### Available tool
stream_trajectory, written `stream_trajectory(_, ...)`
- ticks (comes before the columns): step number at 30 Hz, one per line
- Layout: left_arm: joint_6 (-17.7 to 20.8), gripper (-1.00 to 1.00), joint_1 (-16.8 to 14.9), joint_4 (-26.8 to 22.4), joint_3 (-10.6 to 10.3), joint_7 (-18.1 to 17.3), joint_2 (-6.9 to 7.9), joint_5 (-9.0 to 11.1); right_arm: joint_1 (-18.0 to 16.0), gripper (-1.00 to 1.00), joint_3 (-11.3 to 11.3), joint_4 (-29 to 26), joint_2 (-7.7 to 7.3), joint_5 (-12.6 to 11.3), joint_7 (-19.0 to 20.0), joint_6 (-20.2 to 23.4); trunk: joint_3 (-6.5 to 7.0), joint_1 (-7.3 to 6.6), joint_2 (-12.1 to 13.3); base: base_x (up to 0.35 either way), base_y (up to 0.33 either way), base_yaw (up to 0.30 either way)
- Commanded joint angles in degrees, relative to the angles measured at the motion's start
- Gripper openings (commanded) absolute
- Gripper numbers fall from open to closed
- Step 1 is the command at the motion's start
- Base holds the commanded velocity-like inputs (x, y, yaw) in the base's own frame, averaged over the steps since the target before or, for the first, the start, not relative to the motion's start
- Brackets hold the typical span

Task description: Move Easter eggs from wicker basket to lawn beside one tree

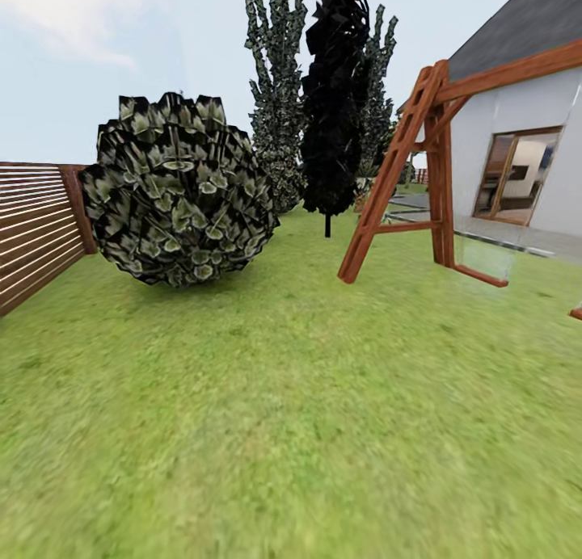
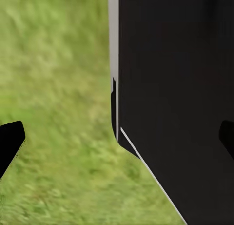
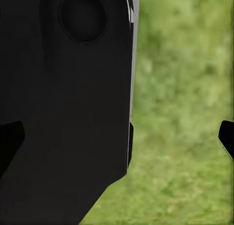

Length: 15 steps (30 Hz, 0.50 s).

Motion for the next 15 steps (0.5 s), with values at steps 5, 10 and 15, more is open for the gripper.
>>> stream_trajectory(5, -0.02, 1.0, 0.03, -0.1, 0.0, -0.03, 0.03, -0.01, -0.01, 1.0, 0.1, 0.0, -0.03, 0.37, 0.01, -0.03, -0.03, 0.04, -0.01, 0.318, 0.0, 0.007)
stream_trajectory(10, -0.02, 1.0, 0.03, -0.1, 0.0, -0.03, 0.03, -0.01, -0.01, 1.0, 0.11, 0.0, -0.03, 0.43, 0.03, -0.03, -0.03, 0.04, -0.01, 0.318, 0.0, 0.001)
stream_trajectory(15, -0.02, 1.0, 0.03, -0.1, 0.0, -0.02, 0.01, -0.01, -0.01, 1.0, 0.05, 0.0, 0.0, 0.45, -0.01, -0.03, -0.03, 0.04, -0.01, 0.318, 0.0, 0.0)
